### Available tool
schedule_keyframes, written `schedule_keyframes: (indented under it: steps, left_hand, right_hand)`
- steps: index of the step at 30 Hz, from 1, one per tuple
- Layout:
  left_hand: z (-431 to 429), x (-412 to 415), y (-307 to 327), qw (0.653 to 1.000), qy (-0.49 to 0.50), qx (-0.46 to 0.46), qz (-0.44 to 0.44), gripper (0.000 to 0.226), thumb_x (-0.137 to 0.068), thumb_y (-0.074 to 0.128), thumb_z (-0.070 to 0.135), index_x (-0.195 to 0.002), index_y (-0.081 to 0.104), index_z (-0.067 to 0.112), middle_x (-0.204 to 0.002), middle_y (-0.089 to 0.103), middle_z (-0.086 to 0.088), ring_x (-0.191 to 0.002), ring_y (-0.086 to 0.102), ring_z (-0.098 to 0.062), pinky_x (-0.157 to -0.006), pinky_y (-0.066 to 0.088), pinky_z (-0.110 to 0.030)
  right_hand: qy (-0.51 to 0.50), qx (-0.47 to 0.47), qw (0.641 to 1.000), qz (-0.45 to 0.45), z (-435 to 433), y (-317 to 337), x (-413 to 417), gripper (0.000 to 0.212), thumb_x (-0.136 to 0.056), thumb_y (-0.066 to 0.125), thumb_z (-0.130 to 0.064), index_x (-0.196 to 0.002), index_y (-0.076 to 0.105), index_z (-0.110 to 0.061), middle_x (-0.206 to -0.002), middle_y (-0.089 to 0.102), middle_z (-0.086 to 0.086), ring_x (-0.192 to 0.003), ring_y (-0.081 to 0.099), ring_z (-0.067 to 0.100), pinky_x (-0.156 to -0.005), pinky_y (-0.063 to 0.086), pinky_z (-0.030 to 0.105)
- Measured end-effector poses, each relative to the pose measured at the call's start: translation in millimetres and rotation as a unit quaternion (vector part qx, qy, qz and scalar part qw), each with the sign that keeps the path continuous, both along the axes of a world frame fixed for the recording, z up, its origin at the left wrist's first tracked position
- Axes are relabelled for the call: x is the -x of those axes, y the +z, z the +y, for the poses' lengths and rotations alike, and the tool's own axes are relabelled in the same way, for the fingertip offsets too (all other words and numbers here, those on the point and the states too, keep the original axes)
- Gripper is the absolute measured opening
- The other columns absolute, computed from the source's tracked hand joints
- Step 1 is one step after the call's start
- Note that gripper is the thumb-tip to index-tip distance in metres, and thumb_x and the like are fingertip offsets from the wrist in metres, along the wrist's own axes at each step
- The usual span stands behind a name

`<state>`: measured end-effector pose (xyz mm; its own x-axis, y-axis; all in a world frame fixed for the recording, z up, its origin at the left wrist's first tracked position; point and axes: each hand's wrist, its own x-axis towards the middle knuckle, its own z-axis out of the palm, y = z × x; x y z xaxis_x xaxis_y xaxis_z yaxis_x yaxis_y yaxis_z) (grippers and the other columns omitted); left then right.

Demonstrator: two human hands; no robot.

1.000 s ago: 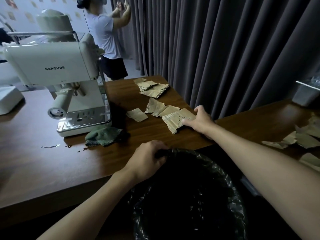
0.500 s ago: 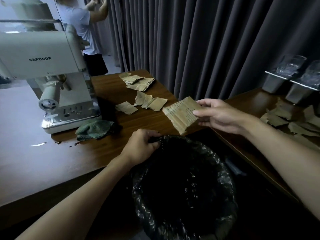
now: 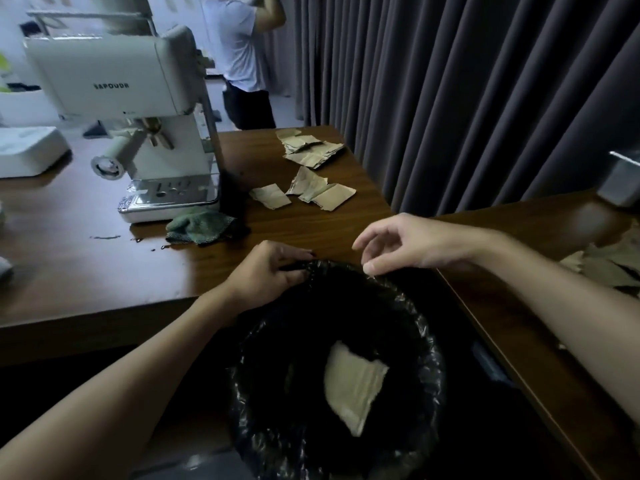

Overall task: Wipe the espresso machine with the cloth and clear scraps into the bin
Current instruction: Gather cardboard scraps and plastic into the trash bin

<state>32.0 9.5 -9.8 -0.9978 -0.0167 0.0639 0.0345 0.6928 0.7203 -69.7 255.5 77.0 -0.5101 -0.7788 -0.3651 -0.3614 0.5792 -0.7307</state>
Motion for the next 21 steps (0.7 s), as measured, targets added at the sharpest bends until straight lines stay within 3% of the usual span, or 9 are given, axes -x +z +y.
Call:
schedule_keyframes:
  steps: [2,7,10,14,18,21]
  left_hand:
    - [0.9,-2.2,3.0,1.000,0.005,-0.005,-0.007,0.035,-0.087,0.072,0.013,-0.121,0.070,0.018,-0.132,0.064,0.008,-0.122,0.057,-0.002,-0.110,0.043,-0.032]
    - [2.6,-2.2,6.7,1.000,0.007,-0.002,-0.017,0.033,-0.088,0.071,0.007,-0.121,0.070,0.013,-0.133,0.062,0.006,-0.117,0.056,0.006,-0.099,0.041,-0.007]
    - [1.1,-2.7,2.1,1.000,0.021,-0.020,-0.004,0.033,-0.087,0.071,0.002,-0.119,0.070,0.005,-0.131,0.064,0.000,-0.118,0.058,0.003,-0.101,0.041,-0.010]
    - [-1.1,-2.2,-1.2,1.000,0.014,-0.026,-0.006,0.032,-0.087,0.071,0.004,-0.118,0.072,0.011,-0.132,0.064,0.005,-0.121,0.057,0.004,-0.106,0.042,-0.017]
    - [-3.4,-0.8,-5.0,0.999,0.018,-0.051,-0.008,0.032,-0.087,0.070,0.002,-0.117,0.071,0.012,-0.131,0.064,0.007,-0.121,0.056,0.006,-0.106,0.040,-0.014]
    - [-4.3,0.5,-7.3,0.998,0.020,-0.067,-0.003,0.032,-0.087,0.070,0.001,-0.117,0.071,0.010,-0.130,0.065,0.005,-0.120,0.056,0.006,-0.103,0.040,-0.011]
  right_hand:
    - [-0.001,0.015,1.000,0.021,-8.8,-3.1,15.7,0.033,-0.085,0.073,-0.029,-0.117,0.064,-0.027,-0.108,0.069,-0.003,-0.101,0.065,0.009,-0.088,0.052,0.026]
    - [-0.057,0.049,0.988,0.136,-33.9,-24.5,49.9,0.028,-0.090,0.066,-0.021,-0.117,0.064,-0.019,-0.111,0.064,0.000,-0.101,0.061,0.012,-0.081,0.048,0.023]
    - [-0.056,0.005,0.978,0.201,-49.4,-36.9,68.6,0.042,-0.089,0.065,-0.024,-0.130,0.056,-0.021,-0.133,0.056,0.003,-0.120,0.053,0.017,-0.101,0.044,0.030]
    - [-0.036,-0.022,0.972,0.230,-68.3,-46.9,78.1,0.060,-0.094,0.057,-0.028,-0.149,0.034,-0.023,-0.154,0.036,0.003,-0.140,0.035,0.021,-0.112,0.031,0.033]
    - [-0.020,-0.074,0.963,0.257,-83.4,-60.0,85.8,0.062,-0.098,0.049,-0.037,-0.153,0.022,-0.029,-0.159,0.027,0.002,-0.146,0.024,0.021,-0.118,0.021,0.044]
    - [-0.024,-0.085,0.945,0.315,-85.2,-66.1,90.8,0.055,-0.097,0.046,-0.042,-0.148,0.031,-0.032,-0.150,0.040,-0.003,-0.142,0.030,0.021,-0.112,0.022,0.046]
